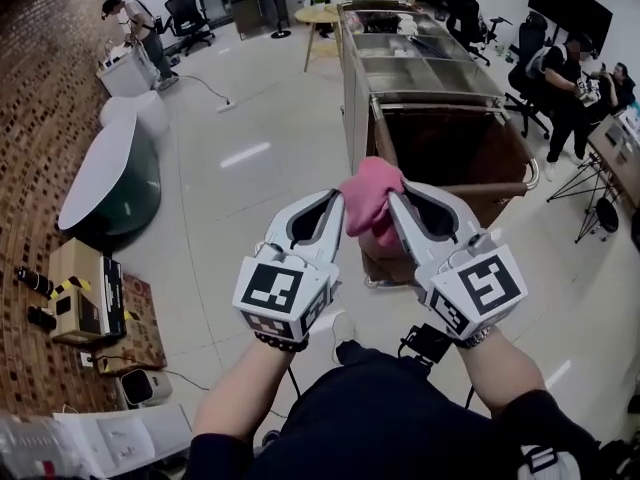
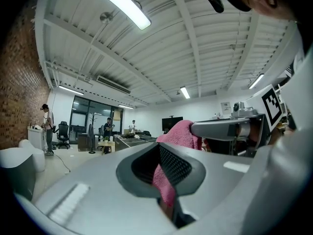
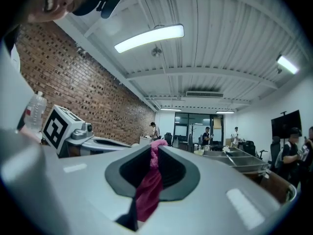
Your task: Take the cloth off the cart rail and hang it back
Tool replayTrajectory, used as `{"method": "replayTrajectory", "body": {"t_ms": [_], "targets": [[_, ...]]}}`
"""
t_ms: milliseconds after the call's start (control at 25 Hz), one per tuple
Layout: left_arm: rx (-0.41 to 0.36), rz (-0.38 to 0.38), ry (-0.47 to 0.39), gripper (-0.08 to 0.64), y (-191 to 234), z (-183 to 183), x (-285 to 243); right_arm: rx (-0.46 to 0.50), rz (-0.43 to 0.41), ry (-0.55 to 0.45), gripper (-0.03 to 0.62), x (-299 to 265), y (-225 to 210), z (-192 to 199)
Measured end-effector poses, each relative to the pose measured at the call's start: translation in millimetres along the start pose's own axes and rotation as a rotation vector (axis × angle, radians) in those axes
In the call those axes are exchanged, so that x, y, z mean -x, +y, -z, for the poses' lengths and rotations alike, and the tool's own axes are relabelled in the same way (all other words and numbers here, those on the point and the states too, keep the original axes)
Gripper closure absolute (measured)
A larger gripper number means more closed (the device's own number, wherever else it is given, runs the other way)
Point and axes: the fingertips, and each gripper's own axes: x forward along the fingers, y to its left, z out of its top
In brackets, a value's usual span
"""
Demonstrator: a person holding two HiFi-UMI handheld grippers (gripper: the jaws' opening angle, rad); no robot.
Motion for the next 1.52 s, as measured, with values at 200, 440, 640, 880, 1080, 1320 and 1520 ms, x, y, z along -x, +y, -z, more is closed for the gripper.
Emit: {"method": "replayTrajectory", "body": {"t_ms": [200,440,640,880,1080,1320,1520], "targets": [[0.025,-0.003,0.026,0.557,60,7,-40,-0.028,-0.008,0.018,0.552,-70,-26,2],[0.044,-0.015,0.049,0.557,116,25,-82,-0.049,-0.006,0.024,0.553,-130,-55,21],[0.052,-0.015,0.067,0.557,189,9,-143,-0.063,0.005,0.022,0.554,-211,-99,8],[0.092,-0.016,0.107,0.557,252,17,-199,-0.085,0.021,0.070,0.552,-284,-140,20],[0.094,0.003,0.102,0.557,281,30,-216,-0.086,0.052,0.059,0.552,-314,-150,31],[0.090,0.040,0.089,0.557,329,50,-198,-0.084,0.097,0.057,0.553,-354,-120,55],[0.077,0.088,0.056,0.557,383,46,-193,-0.058,0.149,0.060,0.552,-406,-103,63]]}}
